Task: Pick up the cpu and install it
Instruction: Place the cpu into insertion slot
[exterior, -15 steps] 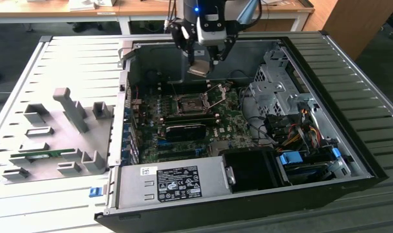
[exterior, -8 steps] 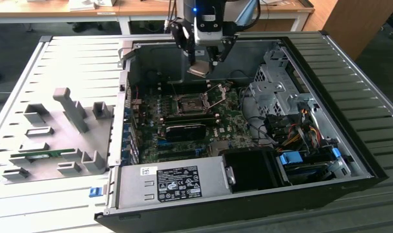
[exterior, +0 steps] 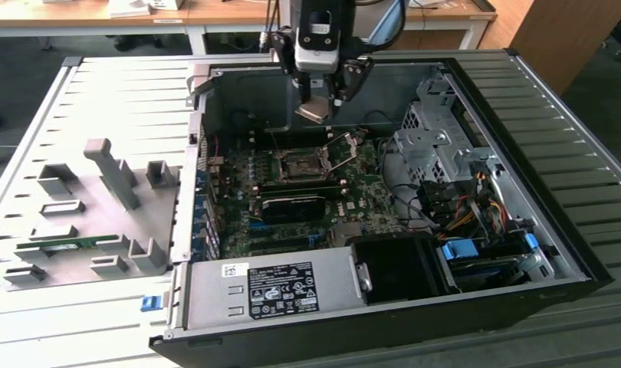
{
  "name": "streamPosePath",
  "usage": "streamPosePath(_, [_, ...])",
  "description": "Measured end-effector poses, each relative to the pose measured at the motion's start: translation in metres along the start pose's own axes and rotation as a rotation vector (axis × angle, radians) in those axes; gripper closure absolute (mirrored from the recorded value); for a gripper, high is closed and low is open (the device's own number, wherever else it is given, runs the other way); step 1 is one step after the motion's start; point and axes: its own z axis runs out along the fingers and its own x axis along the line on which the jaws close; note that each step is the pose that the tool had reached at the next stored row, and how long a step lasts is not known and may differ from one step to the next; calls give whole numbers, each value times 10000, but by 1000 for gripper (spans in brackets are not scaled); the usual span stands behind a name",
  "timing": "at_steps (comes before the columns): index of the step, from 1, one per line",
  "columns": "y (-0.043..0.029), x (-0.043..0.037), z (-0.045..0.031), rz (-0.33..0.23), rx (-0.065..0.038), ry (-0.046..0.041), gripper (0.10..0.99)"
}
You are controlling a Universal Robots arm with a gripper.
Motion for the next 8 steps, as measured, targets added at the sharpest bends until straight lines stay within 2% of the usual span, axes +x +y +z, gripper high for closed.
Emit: streamPosePath(8, [4,4,11,998,24,-54,545])
